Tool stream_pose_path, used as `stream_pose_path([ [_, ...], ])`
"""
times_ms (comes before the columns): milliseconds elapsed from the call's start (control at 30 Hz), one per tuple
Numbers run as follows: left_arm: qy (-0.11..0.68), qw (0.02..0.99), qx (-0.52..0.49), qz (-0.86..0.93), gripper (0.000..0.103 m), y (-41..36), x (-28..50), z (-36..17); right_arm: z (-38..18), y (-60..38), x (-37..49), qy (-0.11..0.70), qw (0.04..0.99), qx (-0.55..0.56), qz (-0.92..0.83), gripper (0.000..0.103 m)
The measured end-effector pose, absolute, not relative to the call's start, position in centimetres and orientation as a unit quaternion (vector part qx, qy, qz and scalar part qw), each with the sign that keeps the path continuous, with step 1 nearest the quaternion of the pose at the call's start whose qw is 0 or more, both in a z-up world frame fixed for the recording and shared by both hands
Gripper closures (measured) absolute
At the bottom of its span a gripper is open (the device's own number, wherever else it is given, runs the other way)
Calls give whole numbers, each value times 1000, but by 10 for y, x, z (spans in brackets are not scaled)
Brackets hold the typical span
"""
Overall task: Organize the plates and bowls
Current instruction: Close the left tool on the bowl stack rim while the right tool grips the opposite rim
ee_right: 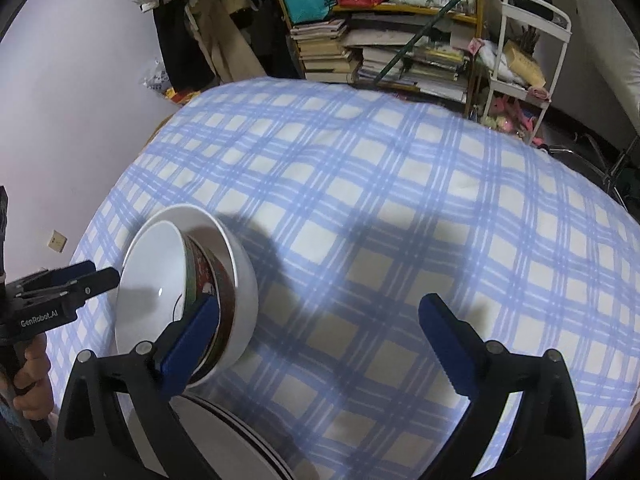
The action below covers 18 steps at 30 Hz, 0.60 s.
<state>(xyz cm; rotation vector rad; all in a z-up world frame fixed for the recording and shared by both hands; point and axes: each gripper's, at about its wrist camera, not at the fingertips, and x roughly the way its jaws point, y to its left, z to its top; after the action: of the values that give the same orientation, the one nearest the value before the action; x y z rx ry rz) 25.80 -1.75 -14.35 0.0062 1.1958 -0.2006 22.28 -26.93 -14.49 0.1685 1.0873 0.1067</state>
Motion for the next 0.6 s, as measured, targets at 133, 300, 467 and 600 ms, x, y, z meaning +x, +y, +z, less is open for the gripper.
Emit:
stream_pose_path([
  [133, 566, 819, 15, -99, 35, -23, 258, -147, -150, -265, 223, 526, 845, 76, 55, 0],
  [300, 568, 817, 29, -93, 35, -28, 258, -151, -155, -263, 223, 534, 841, 72, 49, 0],
  [467, 570, 816, 28, -89, 35, -28, 260, -152, -157, -259, 223, 534, 843, 58, 37, 0],
  [600, 577, 812, 22, -85, 35, -27, 264, -154, -158, -259, 225, 540, 838, 68, 31, 0],
])
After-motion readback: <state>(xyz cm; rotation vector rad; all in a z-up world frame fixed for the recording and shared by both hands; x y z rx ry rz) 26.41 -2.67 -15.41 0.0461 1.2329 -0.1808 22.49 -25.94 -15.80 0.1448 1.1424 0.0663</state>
